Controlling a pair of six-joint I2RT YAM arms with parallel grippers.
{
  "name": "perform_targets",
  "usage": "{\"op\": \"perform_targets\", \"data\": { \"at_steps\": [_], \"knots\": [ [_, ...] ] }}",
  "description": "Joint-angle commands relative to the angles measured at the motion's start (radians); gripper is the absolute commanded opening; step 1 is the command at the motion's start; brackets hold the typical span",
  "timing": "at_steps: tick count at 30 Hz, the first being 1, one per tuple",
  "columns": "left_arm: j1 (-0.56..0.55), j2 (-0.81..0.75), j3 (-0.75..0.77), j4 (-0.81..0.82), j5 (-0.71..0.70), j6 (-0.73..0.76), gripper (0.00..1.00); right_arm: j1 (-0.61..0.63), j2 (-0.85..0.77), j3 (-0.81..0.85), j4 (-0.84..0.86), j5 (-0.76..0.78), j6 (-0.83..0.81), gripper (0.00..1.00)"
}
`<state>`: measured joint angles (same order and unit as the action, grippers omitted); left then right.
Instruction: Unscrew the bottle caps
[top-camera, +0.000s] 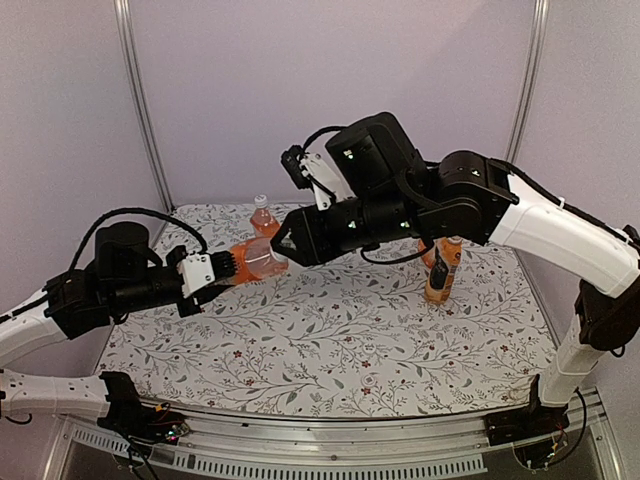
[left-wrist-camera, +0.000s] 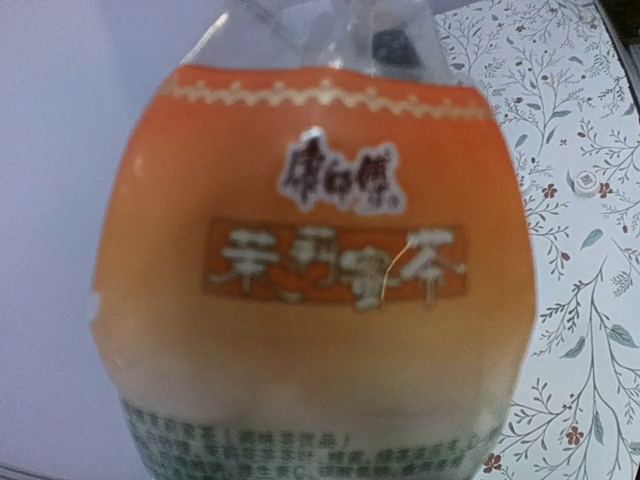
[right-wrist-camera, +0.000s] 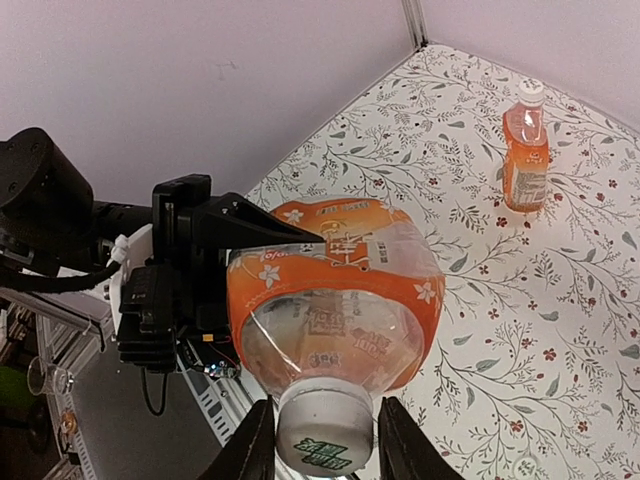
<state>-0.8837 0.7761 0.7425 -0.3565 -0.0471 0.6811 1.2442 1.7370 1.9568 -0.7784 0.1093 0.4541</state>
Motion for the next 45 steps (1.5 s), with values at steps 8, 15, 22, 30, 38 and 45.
{"op": "perform_targets", "data": {
  "at_steps": [8,15,22,30,38,45],
  "knots": [
    [-0.018,-0.013,-0.008,0.043,-0.017,-0.018,0.12,-0.002,0.015,0.006,-0.059,-0.048,0.02,0.3],
    [-0.02,-0.037,-0.007,-0.007,0.117,-0.034,0.11,-0.002,0.014,0.023,-0.041,-0.088,-0.066,0.0],
    [-0.027,-0.02,0.065,-0.235,0.617,-0.18,0.12,0.072,-0.033,-0.044,-0.098,-0.205,-0.53,0.0],
    [-0.045,-0.009,0.026,-0.199,0.749,-0.234,0.14,0.119,-0.064,-0.019,-0.267,-0.243,-1.072,0.0],
    [-0.047,0.001,0.026,-0.157,0.636,-0.295,0.14,0.119,-0.054,-0.012,-0.253,-0.049,-1.079,0.67],
    [-0.047,0.004,0.006,-0.049,0.325,-0.221,0.13,0.117,-0.18,-0.162,0.032,0.107,-0.709,0.99]
  ]
}}
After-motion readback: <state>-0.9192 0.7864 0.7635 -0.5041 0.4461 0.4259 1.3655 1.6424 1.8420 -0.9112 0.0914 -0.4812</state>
